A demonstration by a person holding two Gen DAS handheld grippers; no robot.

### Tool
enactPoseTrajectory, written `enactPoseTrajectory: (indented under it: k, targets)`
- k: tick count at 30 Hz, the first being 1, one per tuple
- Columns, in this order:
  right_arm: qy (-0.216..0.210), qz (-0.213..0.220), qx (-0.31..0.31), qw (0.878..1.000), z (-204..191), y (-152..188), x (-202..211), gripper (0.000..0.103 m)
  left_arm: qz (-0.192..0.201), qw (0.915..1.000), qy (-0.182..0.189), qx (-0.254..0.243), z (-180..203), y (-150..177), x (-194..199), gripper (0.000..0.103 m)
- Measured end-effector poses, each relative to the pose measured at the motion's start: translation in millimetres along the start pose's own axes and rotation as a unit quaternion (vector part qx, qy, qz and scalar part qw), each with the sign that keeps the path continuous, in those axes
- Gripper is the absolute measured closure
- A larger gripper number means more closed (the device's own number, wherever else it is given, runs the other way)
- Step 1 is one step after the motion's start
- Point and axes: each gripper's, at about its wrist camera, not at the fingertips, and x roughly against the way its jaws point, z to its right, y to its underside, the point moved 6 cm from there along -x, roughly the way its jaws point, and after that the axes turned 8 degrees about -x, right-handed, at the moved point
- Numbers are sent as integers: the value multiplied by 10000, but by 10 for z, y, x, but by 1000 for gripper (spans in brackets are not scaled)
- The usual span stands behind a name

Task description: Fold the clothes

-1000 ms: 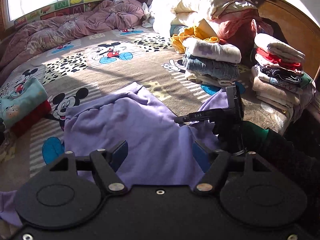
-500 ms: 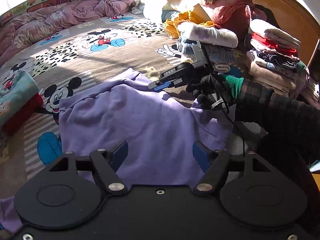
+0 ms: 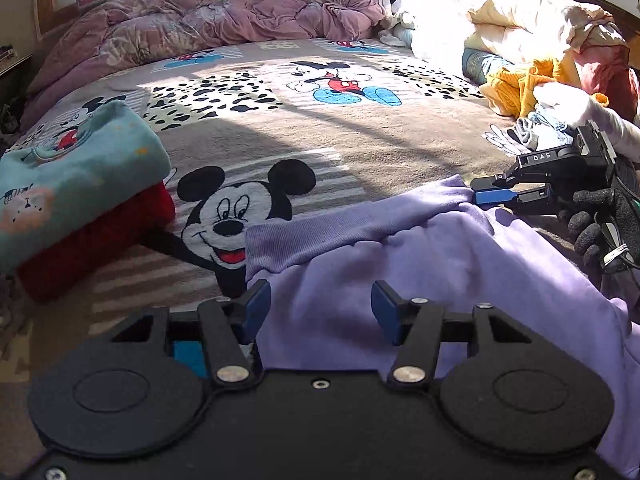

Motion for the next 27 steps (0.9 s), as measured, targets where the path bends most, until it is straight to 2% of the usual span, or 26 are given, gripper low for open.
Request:
enactPoseTrajectory:
  k: [3, 6, 8, 11, 12, 15, 17, 18, 20, 22, 24, 26, 27]
  targets:
    - [-202, 57, -313, 9993, 47, -85, -1, 79, 161, 9985, 308, 413, -189, -150, -292, 57]
    - [-202, 250, -659, 9973, 136, -188, 18, 79, -15, 9963, 545, 671, -290, -181, -654, 57]
    - [-32, 227, -479, 9986, 82, -191, 15, 83, -458, 9968, 117, 647, -356, -86, -886, 61]
    - [248, 167, -141, 9995, -16, -185, 10, 80, -410, 9966, 39, 712, -339, -128, -881, 61]
    - [265, 255, -22, 9993, -70, -198, 84, 76, -422, 9971, -1, 627, -318, -170, -825, 60]
    - [258, 518, 464, 9972, -265, -152, 438, 75, -299, 9987, -180, 382, -227, -303, -557, 57]
    - [287, 606, 990, 9928, -412, -7, 715, 75, -239, 9993, -181, 244, -61, -398, -301, 57]
    - [305, 606, 1255, 9898, -459, 118, 874, 75, -210, 9995, -176, 176, 27, -446, -170, 53]
    - [273, 617, 1604, 9847, -509, 388, 1198, 75, -207, 9997, -155, -8, 254, -528, 78, 52]
    - [182, 779, 1648, 9831, -492, 673, 1536, 74, -167, 9991, -83, -374, 568, -572, 301, 52]
    - [179, 1054, 1664, 9803, -398, 944, 1873, 71, -54, 9963, -3, -859, 1058, -555, 516, 52]
    - [232, 1385, 1604, 9770, -256, 1168, 2163, 71, -13, 9911, 127, -1327, 1526, -472, 608, 58]
    - [235, 1533, 1512, 9763, -160, 1258, 2255, 71, 11, 9863, 218, -1636, 1826, -401, 643, 66]
